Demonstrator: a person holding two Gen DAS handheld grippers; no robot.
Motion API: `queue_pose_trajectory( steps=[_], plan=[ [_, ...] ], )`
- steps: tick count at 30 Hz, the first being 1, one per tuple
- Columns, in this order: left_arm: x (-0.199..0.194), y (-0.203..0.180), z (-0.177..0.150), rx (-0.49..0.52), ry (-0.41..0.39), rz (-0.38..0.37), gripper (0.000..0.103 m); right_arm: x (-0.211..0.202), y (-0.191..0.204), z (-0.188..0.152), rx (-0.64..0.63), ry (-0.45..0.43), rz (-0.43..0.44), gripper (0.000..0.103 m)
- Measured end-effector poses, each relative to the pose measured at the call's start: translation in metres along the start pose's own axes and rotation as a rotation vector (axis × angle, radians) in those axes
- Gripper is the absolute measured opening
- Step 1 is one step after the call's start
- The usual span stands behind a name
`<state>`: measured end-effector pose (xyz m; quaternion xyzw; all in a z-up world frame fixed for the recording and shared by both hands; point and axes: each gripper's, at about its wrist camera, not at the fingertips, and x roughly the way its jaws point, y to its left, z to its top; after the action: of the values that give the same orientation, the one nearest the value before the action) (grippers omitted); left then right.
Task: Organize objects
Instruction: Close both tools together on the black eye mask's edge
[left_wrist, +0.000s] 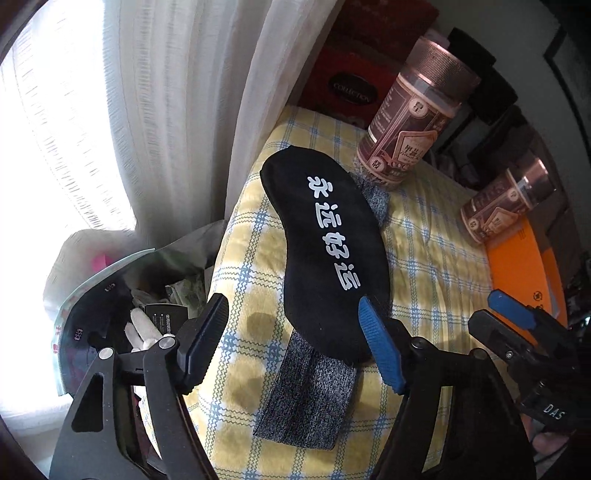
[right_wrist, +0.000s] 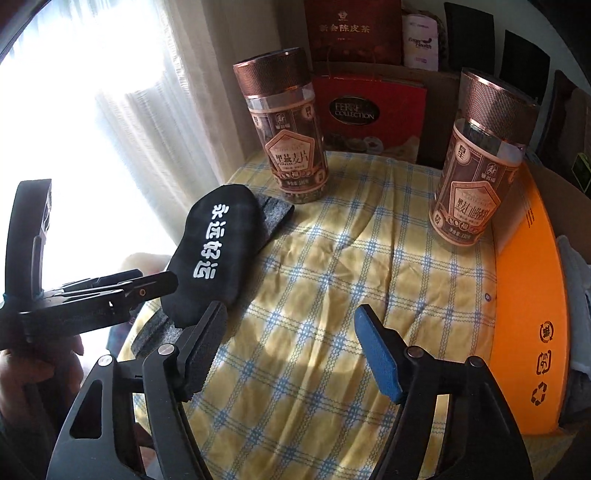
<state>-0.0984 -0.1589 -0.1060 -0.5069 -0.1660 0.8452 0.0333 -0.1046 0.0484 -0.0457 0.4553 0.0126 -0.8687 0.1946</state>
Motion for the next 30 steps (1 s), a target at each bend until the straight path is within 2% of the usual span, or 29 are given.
queue_pose_trajectory(
  steps=[5,9,14,18,24,30],
  plan=[
    [0.011,-0.006,0.002,0.007,0.014,-0.003,0.054,0.026,0.006,0.006,0.019,0.048,0.033,0.051],
    [0.015,-0.009,0.003,0.007,0.018,-0.015,0.045,0.041,0.007,0.009,0.052,0.068,0.06,0.05],
    [0.019,-0.011,0.005,0.005,0.025,-0.011,0.043,0.052,0.005,0.011,0.1,0.072,0.089,0.049],
    [0.021,-0.011,0.006,0.004,0.026,-0.017,0.038,0.06,0.003,0.012,0.131,0.085,0.103,0.037],
    [0.021,-0.006,0.01,-0.018,0.028,-0.039,0.031,0.07,0.0,0.016,0.183,0.1,0.164,0.036],
    [0.025,0.001,0.012,-0.05,0.039,-0.063,0.031,0.077,0.008,0.02,0.168,0.101,0.164,0.036]
  ],
)
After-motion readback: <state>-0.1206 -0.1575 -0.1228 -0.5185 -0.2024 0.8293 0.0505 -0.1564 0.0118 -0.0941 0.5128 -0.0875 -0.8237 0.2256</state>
